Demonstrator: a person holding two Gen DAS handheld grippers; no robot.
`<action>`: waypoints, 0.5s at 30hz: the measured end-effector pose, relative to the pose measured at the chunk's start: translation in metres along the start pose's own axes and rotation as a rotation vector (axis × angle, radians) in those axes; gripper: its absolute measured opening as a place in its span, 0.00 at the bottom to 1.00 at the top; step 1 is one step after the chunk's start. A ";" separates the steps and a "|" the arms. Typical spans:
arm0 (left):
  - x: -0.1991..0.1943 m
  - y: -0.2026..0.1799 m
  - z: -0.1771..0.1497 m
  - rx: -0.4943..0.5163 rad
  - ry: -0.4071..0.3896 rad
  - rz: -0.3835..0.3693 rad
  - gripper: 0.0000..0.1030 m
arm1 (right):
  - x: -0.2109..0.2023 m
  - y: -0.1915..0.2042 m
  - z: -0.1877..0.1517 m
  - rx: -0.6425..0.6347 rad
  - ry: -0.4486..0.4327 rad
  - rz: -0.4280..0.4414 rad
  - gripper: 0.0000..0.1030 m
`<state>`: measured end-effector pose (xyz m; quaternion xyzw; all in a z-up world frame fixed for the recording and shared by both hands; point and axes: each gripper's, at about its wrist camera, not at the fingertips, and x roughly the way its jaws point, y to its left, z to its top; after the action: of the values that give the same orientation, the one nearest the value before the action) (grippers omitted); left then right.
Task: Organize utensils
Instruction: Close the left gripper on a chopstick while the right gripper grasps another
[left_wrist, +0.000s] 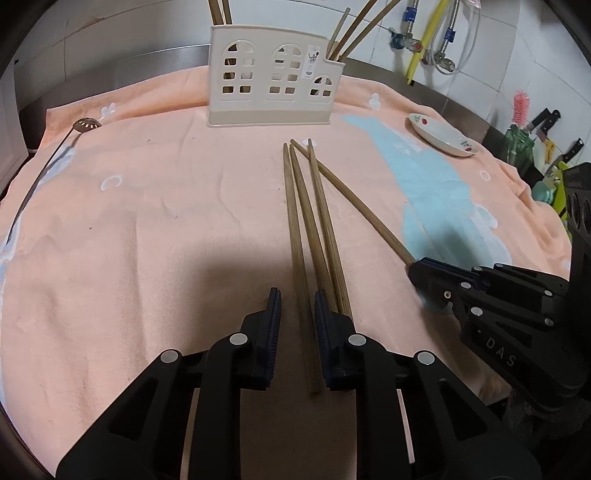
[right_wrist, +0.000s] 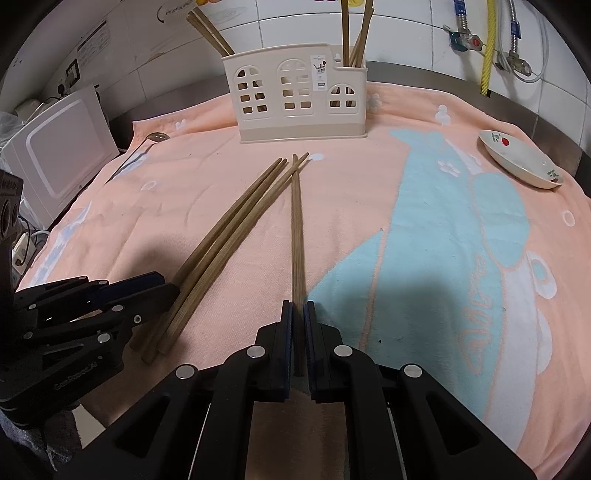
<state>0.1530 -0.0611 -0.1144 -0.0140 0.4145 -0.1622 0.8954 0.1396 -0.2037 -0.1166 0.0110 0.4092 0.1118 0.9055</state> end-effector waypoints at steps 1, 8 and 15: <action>0.001 -0.002 0.001 0.004 0.002 0.007 0.18 | 0.000 0.000 0.000 -0.004 -0.002 -0.002 0.06; 0.003 0.002 0.007 -0.002 0.017 0.027 0.05 | 0.000 0.004 0.000 -0.039 -0.006 -0.013 0.06; -0.016 0.009 0.014 0.009 -0.040 0.004 0.05 | -0.026 0.005 0.014 -0.051 -0.075 -0.009 0.06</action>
<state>0.1562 -0.0491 -0.0948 -0.0125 0.3956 -0.1619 0.9039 0.1328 -0.2031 -0.0875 -0.0096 0.3721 0.1174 0.9207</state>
